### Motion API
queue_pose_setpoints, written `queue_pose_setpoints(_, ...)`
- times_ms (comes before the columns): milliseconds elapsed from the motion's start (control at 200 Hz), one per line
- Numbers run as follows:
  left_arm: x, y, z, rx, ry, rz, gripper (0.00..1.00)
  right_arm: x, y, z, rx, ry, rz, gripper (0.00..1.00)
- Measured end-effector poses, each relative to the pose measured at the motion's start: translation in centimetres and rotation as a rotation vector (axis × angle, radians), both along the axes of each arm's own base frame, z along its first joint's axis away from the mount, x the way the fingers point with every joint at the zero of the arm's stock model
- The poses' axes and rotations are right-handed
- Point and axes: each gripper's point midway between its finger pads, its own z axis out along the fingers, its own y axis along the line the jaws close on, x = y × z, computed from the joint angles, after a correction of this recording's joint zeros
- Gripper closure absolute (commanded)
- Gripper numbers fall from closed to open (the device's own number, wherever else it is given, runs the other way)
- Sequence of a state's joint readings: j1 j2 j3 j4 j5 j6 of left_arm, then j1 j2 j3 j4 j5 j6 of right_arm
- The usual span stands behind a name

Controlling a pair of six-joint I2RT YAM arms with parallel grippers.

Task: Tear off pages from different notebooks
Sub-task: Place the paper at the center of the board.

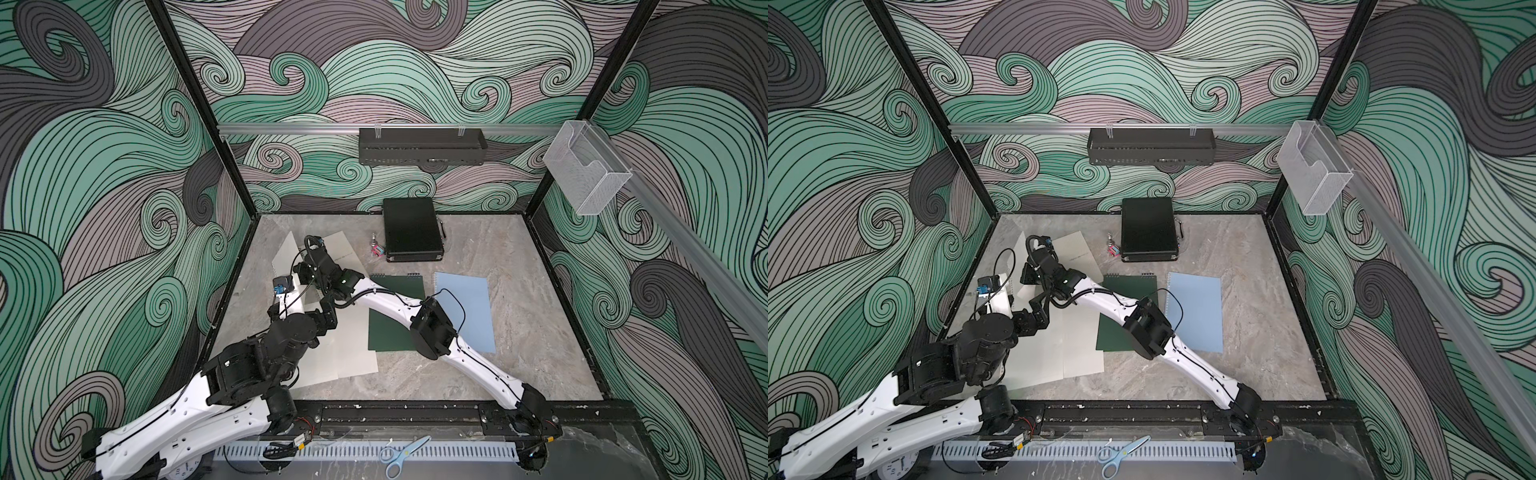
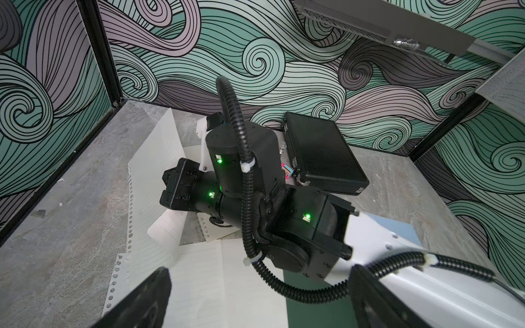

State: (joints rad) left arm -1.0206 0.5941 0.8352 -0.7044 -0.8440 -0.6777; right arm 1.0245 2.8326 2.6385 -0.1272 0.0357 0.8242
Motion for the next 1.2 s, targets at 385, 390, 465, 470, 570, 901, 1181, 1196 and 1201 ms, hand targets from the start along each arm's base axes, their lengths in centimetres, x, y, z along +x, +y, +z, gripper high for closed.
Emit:
queue_pose_setpoints(385, 0.6, -0.9, -0.7, 0.028, 0.020, 0.003, 0.04, -0.7, -0.7, -5.0, -0.086, 0.074, -0.058, 0.50)
queue_pose_setpoints(390, 0.6, -0.9, -0.7, 0.029, 0.020, 0.003, 0.04, -0.7, -0.7, -5.1, -0.089, 0.075, -0.059, 0.50)
queue_pose_setpoints(465, 0.7, -1.1, -0.8, 0.032, 0.024, 0.004, 0.04, -0.9, -1.3, -5.7, -0.134, 0.080, -0.069, 0.44)
queue_pose_setpoints(470, 0.7, -1.1, -0.8, 0.032, 0.024, 0.004, 0.04, -0.9, -1.3, -5.7, -0.140, 0.080, -0.070, 0.44)
queue_pose_setpoints(570, 0.8, -1.3, -1.0, 0.035, 0.029, 0.006, 0.04, -1.2, -2.5, -6.1, -0.216, 0.083, -0.080, 0.39)
queue_pose_setpoints(901, 0.9, -1.3, -1.1, 0.026, 0.031, 0.015, 0.04, -2.6, -5.8, -2.3, -0.337, 0.054, -0.059, 0.33)
queue_pose_setpoints(1181, 0.6, -0.8, -0.7, 0.004, 0.020, 0.020, 0.04, -3.6, -4.9, -3.4, -0.345, 0.079, -0.010, 0.35)
queue_pose_setpoints(1196, 0.6, -0.8, -0.7, 0.002, 0.020, 0.020, 0.04, -3.6, -4.9, -3.5, -0.350, 0.081, -0.012, 0.35)
queue_pose_setpoints(1201, 0.6, -0.8, -0.7, 0.002, 0.020, 0.020, 0.04, -3.7, -5.0, -3.6, -0.352, 0.083, -0.013, 0.35)
